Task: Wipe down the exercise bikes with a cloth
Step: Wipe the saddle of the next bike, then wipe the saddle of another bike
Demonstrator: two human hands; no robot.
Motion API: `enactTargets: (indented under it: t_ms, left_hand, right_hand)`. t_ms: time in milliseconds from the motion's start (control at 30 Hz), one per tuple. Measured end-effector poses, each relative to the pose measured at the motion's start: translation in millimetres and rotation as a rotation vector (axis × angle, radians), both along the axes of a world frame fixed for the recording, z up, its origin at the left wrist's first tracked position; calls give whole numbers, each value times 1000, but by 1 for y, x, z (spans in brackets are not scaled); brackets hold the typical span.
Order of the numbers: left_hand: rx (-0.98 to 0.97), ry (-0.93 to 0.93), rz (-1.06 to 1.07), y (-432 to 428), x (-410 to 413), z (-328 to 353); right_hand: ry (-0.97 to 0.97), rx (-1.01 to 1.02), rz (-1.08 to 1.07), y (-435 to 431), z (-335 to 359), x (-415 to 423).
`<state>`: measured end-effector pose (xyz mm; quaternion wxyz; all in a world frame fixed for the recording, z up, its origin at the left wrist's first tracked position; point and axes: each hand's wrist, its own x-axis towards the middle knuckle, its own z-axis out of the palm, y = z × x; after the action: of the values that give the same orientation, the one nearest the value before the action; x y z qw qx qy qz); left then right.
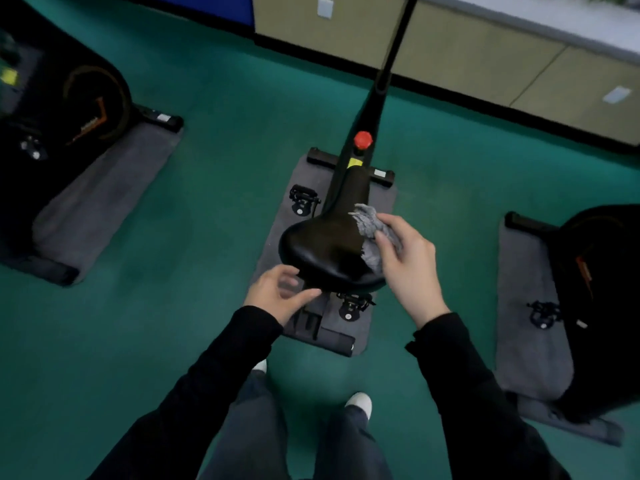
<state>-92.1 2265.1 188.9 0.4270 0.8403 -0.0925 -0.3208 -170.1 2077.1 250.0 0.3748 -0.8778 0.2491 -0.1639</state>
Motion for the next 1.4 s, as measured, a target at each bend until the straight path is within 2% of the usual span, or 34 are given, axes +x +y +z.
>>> enactTargets:
  t_ms: [367, 567, 667, 833, 1133, 1400]
  left_hand:
    - [104, -460, -682, -3, 66, 54]
    - [260, -590, -905, -23, 41, 72]
    - [286, -686, -998, -45, 2, 81]
    - [232, -730, -1114, -87, -84, 93]
    - [54, -807, -1356, -160, -292, 104]
    - [-56, -875, -1522, -218, -410, 114]
  right_hand:
    - [-93, 276, -554, 36, 16, -55]
    - [-164, 350, -743, 47, 25, -123]
    - [-228, 359, -846, 34, 32, -172]
    - [-309, 281, -999, 12, 48, -277]
    - [-332, 268, -1232, 6, 66, -472]
    - [-413, 207, -1458, 19, 64, -594]
